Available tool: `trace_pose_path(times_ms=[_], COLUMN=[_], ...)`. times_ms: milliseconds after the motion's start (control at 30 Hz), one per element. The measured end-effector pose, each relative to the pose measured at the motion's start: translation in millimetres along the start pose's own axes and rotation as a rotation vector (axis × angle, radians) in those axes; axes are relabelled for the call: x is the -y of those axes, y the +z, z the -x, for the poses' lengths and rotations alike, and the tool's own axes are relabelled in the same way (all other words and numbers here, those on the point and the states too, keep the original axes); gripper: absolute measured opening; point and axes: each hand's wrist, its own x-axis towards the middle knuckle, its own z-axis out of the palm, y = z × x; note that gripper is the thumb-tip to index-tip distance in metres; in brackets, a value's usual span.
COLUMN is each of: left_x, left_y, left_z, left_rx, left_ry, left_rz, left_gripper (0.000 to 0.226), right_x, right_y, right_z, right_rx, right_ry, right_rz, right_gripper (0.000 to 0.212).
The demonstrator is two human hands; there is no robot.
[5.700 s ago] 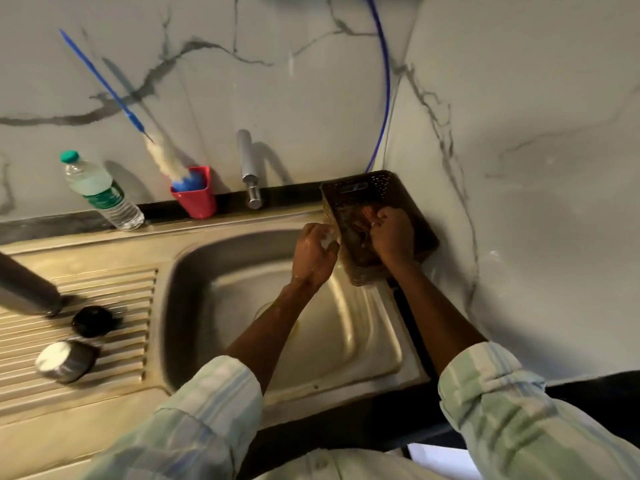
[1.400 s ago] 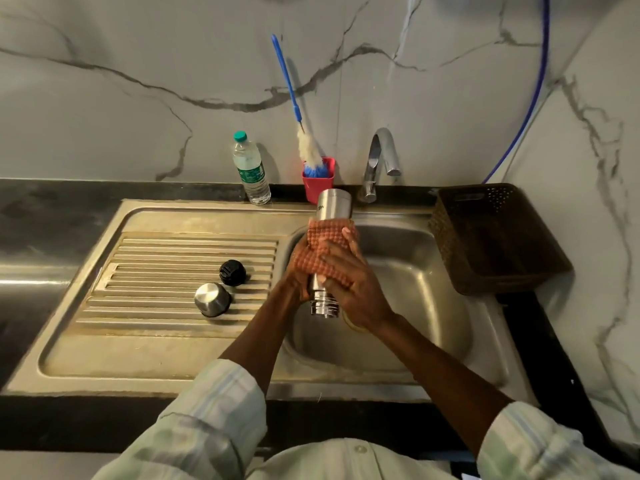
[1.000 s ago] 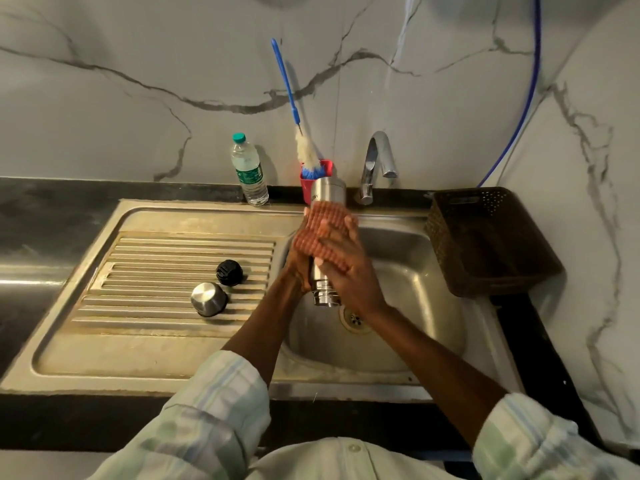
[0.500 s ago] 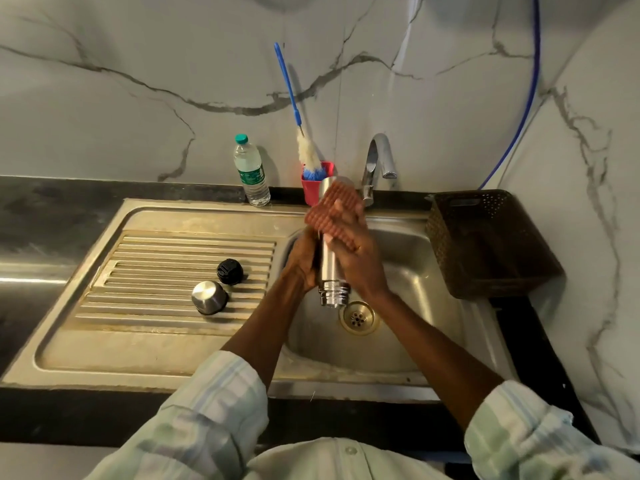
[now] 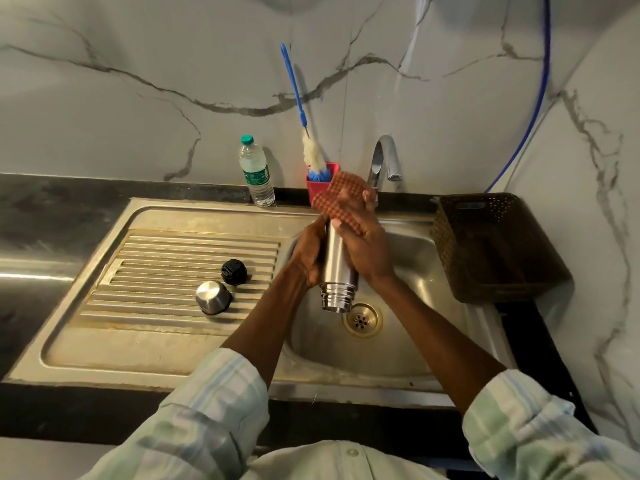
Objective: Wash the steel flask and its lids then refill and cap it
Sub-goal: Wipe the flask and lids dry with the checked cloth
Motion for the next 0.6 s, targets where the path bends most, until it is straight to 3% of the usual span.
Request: trace_pose_path(times_ms=[67, 200, 300, 333, 467, 600], left_x=[0, 8, 15, 13, 8, 1], left_y=[-9, -19, -12, -4, 5, 2], left_z=[-4, -2, -2, 3, 4, 0], left_rx=[-0.051, -0.069, 0.025, 0.039, 0.042, -0.015], left_ry=[0.007, -0.019, 0.022, 0.002, -0.077, -0.071], left_rz=[-0.010, -0.026, 0.020, 0.004, 0.108, -0.042], left_gripper=[0.040, 0.036, 0.075, 0.079, 0.070, 0.054], right_x=[-7, -23, -6, -1, -5, -5], right_y=[12, 18, 9, 4, -11, -2], right_z=[34, 54, 26, 12, -28, 13], right_rx=[0.067, 0.078, 0.041, -0.004, -0.077, 0.002], right_ry=[-0.070, -0.125, -0.073, -0.034, 0.147, 0.038], right_rz=[0.018, 0.052, -0.015, -0.036, -0.039, 0.037], right_gripper=[0.048, 0.050, 0.041, 0.039, 0.037, 0.046])
